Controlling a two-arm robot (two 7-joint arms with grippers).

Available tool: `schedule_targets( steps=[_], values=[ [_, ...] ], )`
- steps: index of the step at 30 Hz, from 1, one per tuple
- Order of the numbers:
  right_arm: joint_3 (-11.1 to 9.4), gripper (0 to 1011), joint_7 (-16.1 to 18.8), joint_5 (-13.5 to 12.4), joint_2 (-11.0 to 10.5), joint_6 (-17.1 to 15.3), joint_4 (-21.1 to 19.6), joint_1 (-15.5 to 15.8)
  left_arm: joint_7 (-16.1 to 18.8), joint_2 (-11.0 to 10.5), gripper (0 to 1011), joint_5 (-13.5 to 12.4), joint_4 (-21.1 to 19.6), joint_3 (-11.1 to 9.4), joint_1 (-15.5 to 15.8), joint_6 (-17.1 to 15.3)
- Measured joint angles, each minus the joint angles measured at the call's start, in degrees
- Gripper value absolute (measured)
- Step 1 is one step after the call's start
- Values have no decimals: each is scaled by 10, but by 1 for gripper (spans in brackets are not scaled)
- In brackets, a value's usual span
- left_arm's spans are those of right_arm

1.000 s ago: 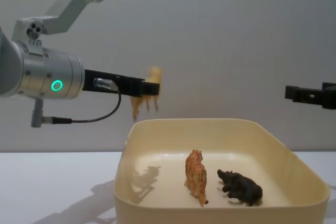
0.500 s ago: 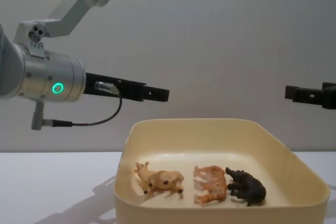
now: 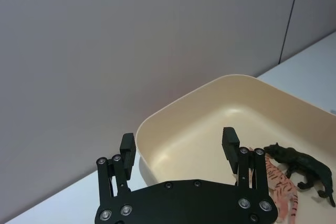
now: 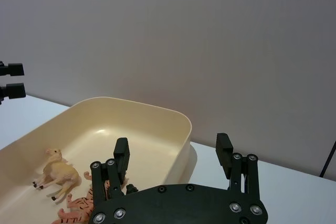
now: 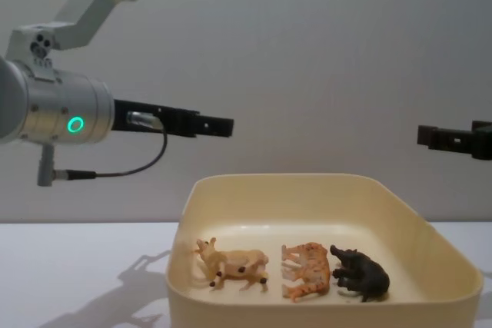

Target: Pick up the toy alternately with two hands and place it into the central storage box.

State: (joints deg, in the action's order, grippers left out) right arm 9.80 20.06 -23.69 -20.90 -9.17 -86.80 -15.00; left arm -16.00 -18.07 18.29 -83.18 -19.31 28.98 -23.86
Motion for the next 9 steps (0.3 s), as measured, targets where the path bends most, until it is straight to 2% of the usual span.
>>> schedule_targets(
  steps=[9],
  values=[
    [0,1001,0,0,0,0,0,0,40,-4,1001,11,-15,6,-11,17]
  ],
)
